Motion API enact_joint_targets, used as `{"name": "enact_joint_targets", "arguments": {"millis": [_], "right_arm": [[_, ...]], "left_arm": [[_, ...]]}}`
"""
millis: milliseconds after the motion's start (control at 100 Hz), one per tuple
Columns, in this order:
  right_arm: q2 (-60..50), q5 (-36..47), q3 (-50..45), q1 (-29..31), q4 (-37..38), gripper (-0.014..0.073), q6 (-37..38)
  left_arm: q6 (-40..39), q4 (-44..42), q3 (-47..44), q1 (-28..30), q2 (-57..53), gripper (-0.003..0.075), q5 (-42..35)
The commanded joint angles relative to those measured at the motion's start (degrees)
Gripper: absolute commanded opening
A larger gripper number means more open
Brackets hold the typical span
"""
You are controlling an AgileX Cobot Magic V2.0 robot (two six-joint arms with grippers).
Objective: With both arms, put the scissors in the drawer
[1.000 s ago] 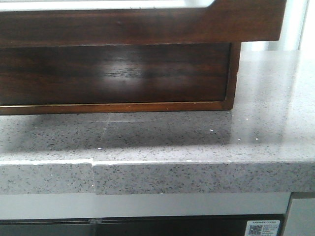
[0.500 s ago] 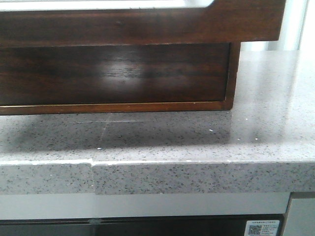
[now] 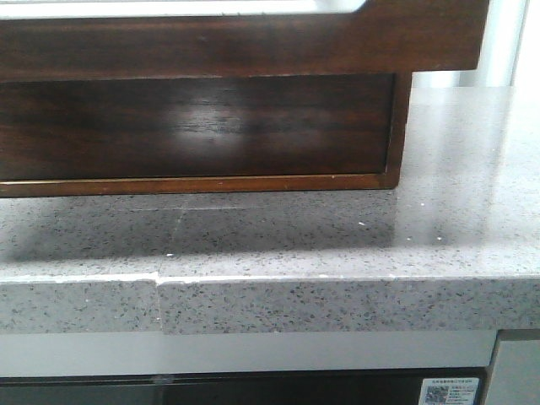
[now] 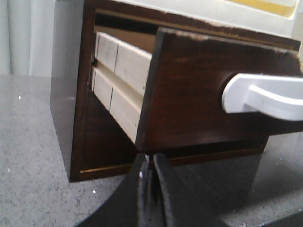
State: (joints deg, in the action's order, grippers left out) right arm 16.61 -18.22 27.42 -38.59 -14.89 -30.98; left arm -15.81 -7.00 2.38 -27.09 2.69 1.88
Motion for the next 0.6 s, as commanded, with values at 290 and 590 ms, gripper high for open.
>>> {"name": "enact_joint_targets", "arguments": {"millis": [290, 590], "right_arm": [[-2.4, 8.1, -13.4, -0.2, -6.4, -0.0049, 0.4], [-2.4, 5.8, -17.0, -0.2, -6.5, -0.0049, 0.4]], "left_arm": [[-0.5, 0.9, 0.9, -0.5, 0.7, -0.0022, -4.1], [-0.5, 0.9, 0.9, -0.5, 0.7, -0.0022, -4.1]]}}
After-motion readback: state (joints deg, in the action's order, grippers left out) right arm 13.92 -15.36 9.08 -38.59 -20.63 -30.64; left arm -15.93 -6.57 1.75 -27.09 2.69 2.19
